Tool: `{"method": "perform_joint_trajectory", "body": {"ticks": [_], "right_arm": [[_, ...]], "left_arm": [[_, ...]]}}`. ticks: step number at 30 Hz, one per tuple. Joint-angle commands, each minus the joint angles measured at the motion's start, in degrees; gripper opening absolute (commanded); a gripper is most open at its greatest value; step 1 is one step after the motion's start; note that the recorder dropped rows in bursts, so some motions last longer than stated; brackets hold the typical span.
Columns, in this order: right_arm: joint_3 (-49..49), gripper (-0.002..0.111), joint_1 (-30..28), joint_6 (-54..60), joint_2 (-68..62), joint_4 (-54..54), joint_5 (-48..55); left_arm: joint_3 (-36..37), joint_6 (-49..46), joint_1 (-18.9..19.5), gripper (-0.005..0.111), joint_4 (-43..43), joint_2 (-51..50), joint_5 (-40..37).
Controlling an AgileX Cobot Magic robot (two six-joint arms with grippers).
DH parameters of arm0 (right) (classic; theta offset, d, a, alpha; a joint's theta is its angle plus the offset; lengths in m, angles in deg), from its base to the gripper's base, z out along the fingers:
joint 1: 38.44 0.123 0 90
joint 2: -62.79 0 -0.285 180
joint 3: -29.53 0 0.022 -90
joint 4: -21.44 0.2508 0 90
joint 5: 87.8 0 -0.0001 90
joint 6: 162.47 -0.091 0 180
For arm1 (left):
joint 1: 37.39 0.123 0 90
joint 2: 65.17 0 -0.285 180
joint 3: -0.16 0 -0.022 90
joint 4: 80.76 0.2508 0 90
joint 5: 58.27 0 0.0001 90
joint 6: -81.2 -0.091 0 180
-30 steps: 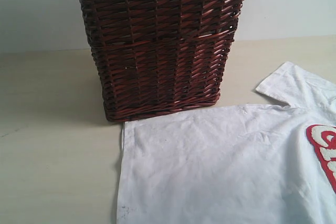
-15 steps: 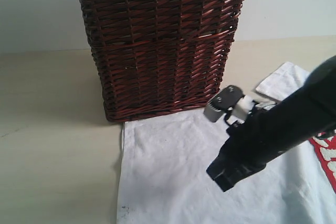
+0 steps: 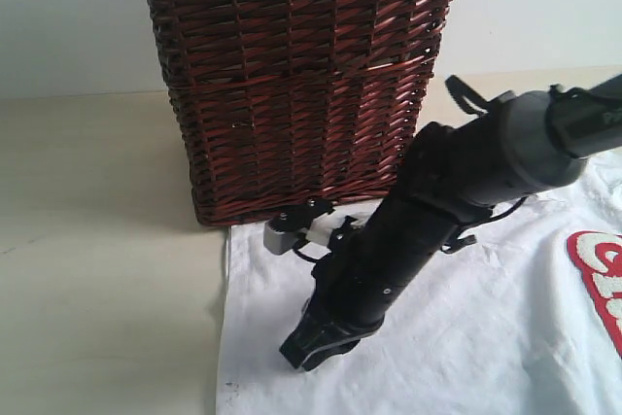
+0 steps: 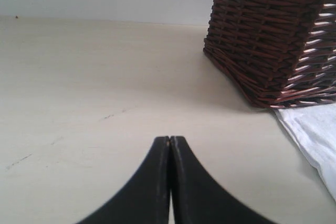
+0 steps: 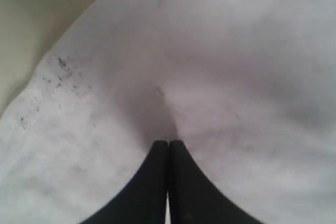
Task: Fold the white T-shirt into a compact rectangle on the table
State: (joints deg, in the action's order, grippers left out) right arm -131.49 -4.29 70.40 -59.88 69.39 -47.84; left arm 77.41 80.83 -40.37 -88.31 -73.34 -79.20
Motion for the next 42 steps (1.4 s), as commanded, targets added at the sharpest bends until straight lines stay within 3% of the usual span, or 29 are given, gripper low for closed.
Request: {"method": "perform_joint_trajectory", "body": {"ticks": [1, 13, 18, 20, 23, 25, 30, 42], "right_arm": [[-4.76, 0.000, 3.60, -3.56, -3.96, -0.51, 2.78], [-17.48, 0.000, 9.84, -8.63, -10.30, -3.31, 6.95], [-18.04, 0.000, 9.70, -8.63, 1.64, -12.10, 8.98], [-18.04, 0.000, 9.54, -7.72, 4.76, -22.45, 3.13], [-18.14, 0.000, 7.72, -7.57, 2.73, -33.27, -13.74], [-18.14, 0.000, 6.71, -7.57, 0.00, -36.34, -26.44], [-18.14, 0.000, 6.39, -7.57, -2.46, -36.59, -40.83], [-27.43, 0.000, 5.00, -8.21, -7.21, -35.92, -38.43]], "left_arm": [[-0.03, -0.14, -0.45, 0.000, -0.25, 0.39, 0.28], [-0.03, -0.14, -0.45, 0.000, -0.25, 0.39, 0.28], [-0.03, -0.14, -0.45, 0.000, -0.25, 0.39, 0.28], [-0.03, -0.14, -0.45, 0.000, -0.25, 0.39, 0.28], [-0.03, -0.14, -0.45, 0.000, -0.25, 0.39, 0.28], [-0.03, -0.14, -0.45, 0.000, -0.25, 0.39, 0.28], [-0.03, -0.14, -0.45, 0.000, -0.25, 0.39, 0.28], [-0.03, -0.14, -0.45, 0.000, -0.25, 0.39, 0.28]]}}
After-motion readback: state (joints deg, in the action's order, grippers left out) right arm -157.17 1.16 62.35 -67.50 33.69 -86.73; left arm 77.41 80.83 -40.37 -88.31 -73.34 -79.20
